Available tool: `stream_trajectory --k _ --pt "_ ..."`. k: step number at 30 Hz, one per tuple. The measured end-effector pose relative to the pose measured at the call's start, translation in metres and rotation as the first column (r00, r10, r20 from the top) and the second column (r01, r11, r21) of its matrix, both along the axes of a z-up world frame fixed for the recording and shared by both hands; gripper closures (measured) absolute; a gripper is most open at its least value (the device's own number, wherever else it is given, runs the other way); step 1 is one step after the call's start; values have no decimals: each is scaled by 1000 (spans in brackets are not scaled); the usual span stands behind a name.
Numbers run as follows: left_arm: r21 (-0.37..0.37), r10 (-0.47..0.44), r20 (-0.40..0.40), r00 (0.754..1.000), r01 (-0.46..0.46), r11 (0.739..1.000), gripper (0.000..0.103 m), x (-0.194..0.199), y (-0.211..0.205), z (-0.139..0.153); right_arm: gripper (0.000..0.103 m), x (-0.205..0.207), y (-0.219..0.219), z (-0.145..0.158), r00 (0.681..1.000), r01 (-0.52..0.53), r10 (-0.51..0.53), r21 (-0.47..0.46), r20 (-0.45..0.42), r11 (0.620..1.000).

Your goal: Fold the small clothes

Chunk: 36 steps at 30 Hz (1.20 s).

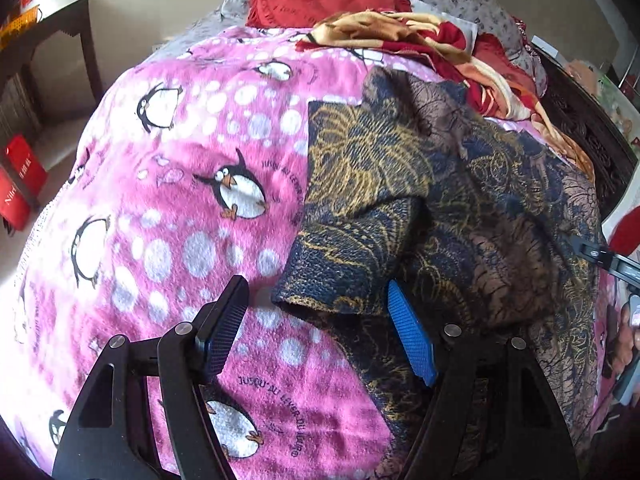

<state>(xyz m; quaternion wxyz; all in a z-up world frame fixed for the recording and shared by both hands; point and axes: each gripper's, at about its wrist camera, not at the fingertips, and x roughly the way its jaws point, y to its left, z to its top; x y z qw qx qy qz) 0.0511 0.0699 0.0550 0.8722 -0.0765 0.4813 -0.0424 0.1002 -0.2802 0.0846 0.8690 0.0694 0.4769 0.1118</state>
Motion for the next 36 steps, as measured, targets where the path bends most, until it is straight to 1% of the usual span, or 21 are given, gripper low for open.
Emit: stream_trajectory --k 1,2,3,5,8,10,12,15,18,19,20,21,22,23,24,25,27,28,30,33,36 --pt "2 -1 4 1000 1 1000 31 -1 -1 0 78 5 1 -6 1000 -9 9 1 -20 1000" --pt "2 -4 9 1000 4 1000 31 -2 -3 1 90 10 1 -11 999 -8 8 6 -48 1000" --pt "0 -6 17 1000 6 1000 31 -3 -1 4 91 12 -2 -11 998 9 -8 24 -55 1000" --pt "-4 -6 39 999 6 1000 31 -8 4 13 95 8 -17 2 999 48 -48 72 -9 996" --pt "-24 -13 58 998 15 1000 31 -10 6 22 96 1 -46 29 985 153 -155 33 79 988" --pt "-35 -21 59 998 23 999 31 -10 3 22 96 -2 -65 41 967 228 -226 -6 115 974" --pt "-26 -35 44 998 36 999 31 -8 -5 18 96 -3 -78 47 950 287 -274 -81 148 954" --pt "-41 -47 13 999 48 998 31 -9 -12 9 96 4 -90 41 927 369 -347 -171 145 914" --pt "-61 -57 6 998 57 996 31 -16 -13 9 95 16 -85 30 951 310 -300 -235 79 921" --pt "-73 -66 10 998 66 995 31 -19 -12 10 90 15 -81 34 953 303 -291 -261 84 917" --pt "-86 -75 16 997 76 993 31 -22 -12 12 74 11 -76 42 950 311 -289 -276 120 909" --pt "-101 -88 24 996 90 991 31 -25 -11 13 63 5 -71 53 944 321 -284 -273 167 907" --pt "-111 -100 30 995 103 988 31 -27 -11 13 43 -2 -63 64 941 312 -263 -245 213 918" --pt "-118 -112 32 993 115 986 31 -28 -12 13 36 -6 -55 72 944 277 -225 -209 241 938" --pt "-117 -125 29 992 127 985 31 -28 -14 11 36 -8 -43 78 953 213 -166 -171 254 962" --pt "-105 -134 21 991 136 985 31 -27 -16 8 36 -4 -20 83 968 98 -64 -132 243 986" --pt "-61 -132 1 991 132 989 31 -21 -19 -1 36 9 22 83 975 -78 92 -73 205 994" --pt "-49 -119 -5 993 118 992 31 -18 -19 -5 36 16 41 83 969 -145 150 -43 196 989" --pt "-77 -101 -8 995 100 992 31 -14 -13 -11 36 31 89 78 944 -274 272 -11 185 962" --pt "-106 -96 12 995 97 990 31 -12 -8 -13 36 54 168 66 887 -426 433 -76 161 902" --pt "-103 -105 27 994 108 989 35 -11 -6 -14 37 77 215 46 861 -488 500 -118 98 865"
